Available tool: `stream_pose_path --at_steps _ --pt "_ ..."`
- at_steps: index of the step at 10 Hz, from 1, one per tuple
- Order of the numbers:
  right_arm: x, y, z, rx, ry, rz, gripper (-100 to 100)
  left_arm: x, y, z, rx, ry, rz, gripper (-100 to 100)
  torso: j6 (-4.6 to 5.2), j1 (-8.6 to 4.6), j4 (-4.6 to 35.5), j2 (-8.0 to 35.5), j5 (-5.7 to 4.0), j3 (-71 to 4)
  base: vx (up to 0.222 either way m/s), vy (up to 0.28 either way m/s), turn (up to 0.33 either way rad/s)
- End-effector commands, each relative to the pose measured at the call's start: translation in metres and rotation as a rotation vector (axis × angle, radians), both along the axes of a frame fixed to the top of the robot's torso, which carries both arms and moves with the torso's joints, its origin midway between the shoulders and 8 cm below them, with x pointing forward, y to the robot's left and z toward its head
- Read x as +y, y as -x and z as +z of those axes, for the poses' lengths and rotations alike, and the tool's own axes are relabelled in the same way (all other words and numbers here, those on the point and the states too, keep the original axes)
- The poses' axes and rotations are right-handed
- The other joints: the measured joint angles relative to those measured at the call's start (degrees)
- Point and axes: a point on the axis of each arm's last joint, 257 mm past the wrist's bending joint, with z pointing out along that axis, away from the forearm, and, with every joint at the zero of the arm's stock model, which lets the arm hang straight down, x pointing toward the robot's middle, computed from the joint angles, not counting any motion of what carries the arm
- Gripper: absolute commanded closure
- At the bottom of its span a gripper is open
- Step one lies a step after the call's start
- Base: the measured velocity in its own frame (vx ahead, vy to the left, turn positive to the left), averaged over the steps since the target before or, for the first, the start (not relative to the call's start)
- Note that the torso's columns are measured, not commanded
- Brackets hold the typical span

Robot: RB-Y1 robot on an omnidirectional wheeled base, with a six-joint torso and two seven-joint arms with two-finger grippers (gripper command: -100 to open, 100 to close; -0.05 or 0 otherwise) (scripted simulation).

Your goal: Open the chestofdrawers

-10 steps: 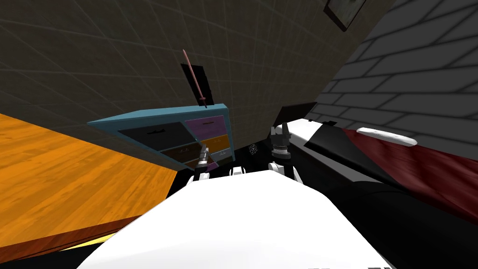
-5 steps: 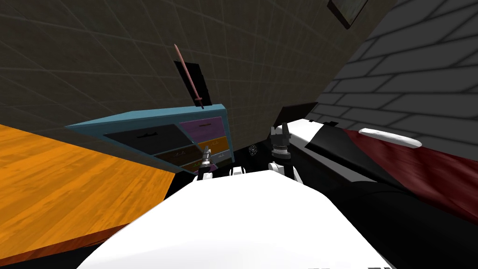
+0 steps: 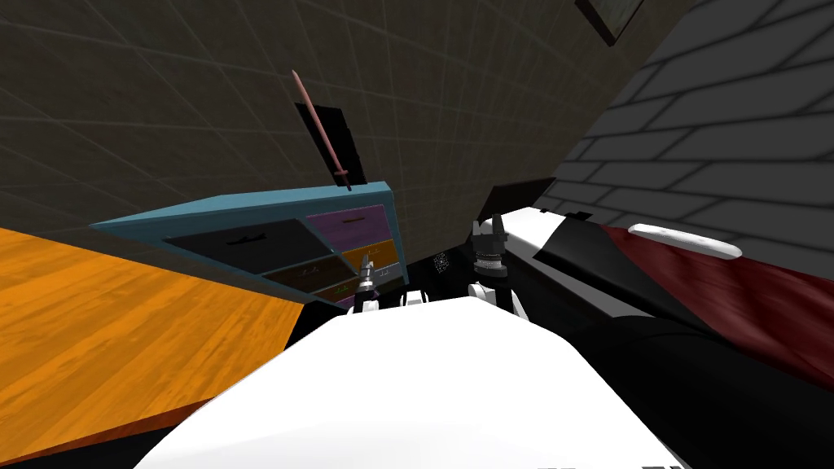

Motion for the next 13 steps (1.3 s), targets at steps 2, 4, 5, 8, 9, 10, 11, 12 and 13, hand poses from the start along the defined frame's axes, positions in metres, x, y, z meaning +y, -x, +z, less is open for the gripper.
stream_pose_path --at_steps 2,4,5,8,9,10,11,12,13 --pt "0.0 0.0 0.0 0.0 0.0 0.0 0 -0.02 -0.02 0.01 0.0 -0.001 -0.011 -100 0.0 0.05 -0.04 -0.14 0.02 -0.09 0.039 0.048 0.03" --pt "0.0 0.0 0.0 0.0 0.0 0.0 0 -0.007 -0.007 0.003 0.0 0.0 -0.003 100 0.0 -0.13 -0.03 -0.05 -0.03 -0.04 -0.004 -0.001 -0.028" --pt "0.0 0.0 0.0 0.0 0.0 0.0 0 0.0 0.0 0.0 0.0 0.0 0.0 100 0.01 -0.25 0.02 0.11 -0.06 0.07 -0.036 -0.051 -0.045" --pt "0.0 0.0 0.0 0.0 0.0 0.0 0 -0.005 -0.012 0.011 -0.008 -0.002 -0.007 100 0.07 -0.02 -0.26 -0.19 0.13 -0.11 -0.11 -0.047 0.029" --pt "0.0 0.0 0.0 0.0 0.0 0.0 0 -0.006 -0.014 0.01 0.001 -0.002 -0.009 100 0.11 -0.12 -0.25 -0.04 0.12 0.01 -0.191 -0.049 0.021" --pt "0.0 0.0 0.0 0.0 0.0 0.0 0 -0.007 -0.016 0.01 0.01 -0.001 -0.011 100 0.11 -0.07 -0.25 -0.11 0.13 -0.02 -0.168 -0.066 0.024" --pt "0.0 0.0 0.0 0.0 0.0 0.0 0 -0.008 -0.017 0.009 0.015 -0.001 -0.012 100 0.15 -0.13 -0.28 -0.32 0.11 -0.15 -0.123 -0.053 0.028" --pt "0.0 0.0 0.0 0.0 0.0 0.0 0 -0.005 -0.017 0.013 0.0 -0.002 -0.008 100 0.2 -0.12 -0.29 -0.55 0.09 -0.3 -0.058 -0.017 0.012" --pt "0.0 0.0 0.0 0.0 0.0 0.0 0 -0.008 -0.015 0.01 0.01 -0.002 -0.013 100 0.14 -0.03 -0.23 -0.68 0.04 -0.4 -0.134 -0.036 0.025"
